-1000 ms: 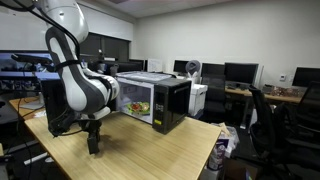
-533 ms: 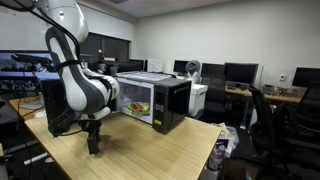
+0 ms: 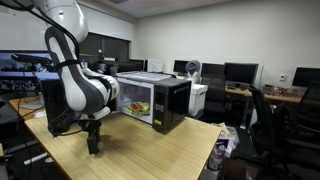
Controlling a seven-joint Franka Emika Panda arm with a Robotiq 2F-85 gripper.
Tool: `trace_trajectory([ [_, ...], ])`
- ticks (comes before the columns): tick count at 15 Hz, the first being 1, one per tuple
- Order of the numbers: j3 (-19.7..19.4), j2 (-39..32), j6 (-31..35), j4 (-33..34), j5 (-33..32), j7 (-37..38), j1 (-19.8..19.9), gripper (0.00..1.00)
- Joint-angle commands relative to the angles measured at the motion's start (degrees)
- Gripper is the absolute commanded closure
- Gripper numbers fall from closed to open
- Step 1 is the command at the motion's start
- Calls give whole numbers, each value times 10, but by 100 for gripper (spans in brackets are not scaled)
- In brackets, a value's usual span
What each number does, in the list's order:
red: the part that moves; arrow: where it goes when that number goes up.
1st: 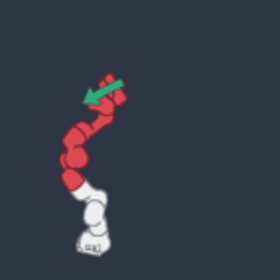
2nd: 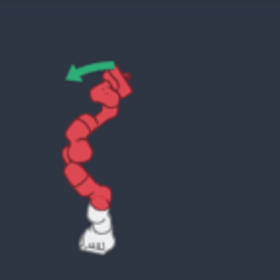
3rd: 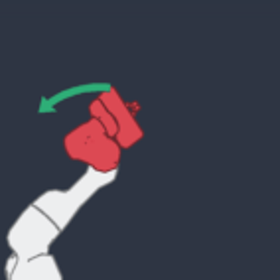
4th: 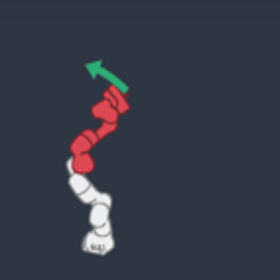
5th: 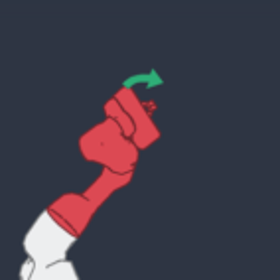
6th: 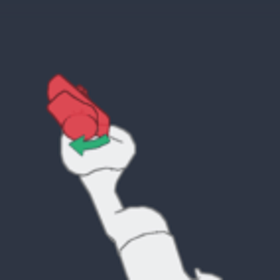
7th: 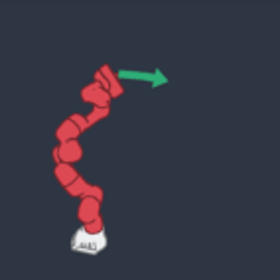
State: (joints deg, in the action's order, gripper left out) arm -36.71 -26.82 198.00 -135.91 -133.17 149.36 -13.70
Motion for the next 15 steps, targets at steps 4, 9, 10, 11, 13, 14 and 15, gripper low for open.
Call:
trace_trajectory([
  [4, 4, 76, 0, -24, -1, 0, 24, 0],
  [9, 4, 114, 0, -21, 6, 0, 21, 0],
  [10, 5, 122, 0, -21, 6, 0, 21, 0],
  [11, 6, 131, 0, -20, 7, 0, 22, 0],
  [13, 5, 158, 0, -15, 8, 0, 21, 0],
  [14, -3, 182, 0, -4, 10, 0, 12, 0],
  [15, 1, 191, 0, 0, 9, 0, 13, 0],
])
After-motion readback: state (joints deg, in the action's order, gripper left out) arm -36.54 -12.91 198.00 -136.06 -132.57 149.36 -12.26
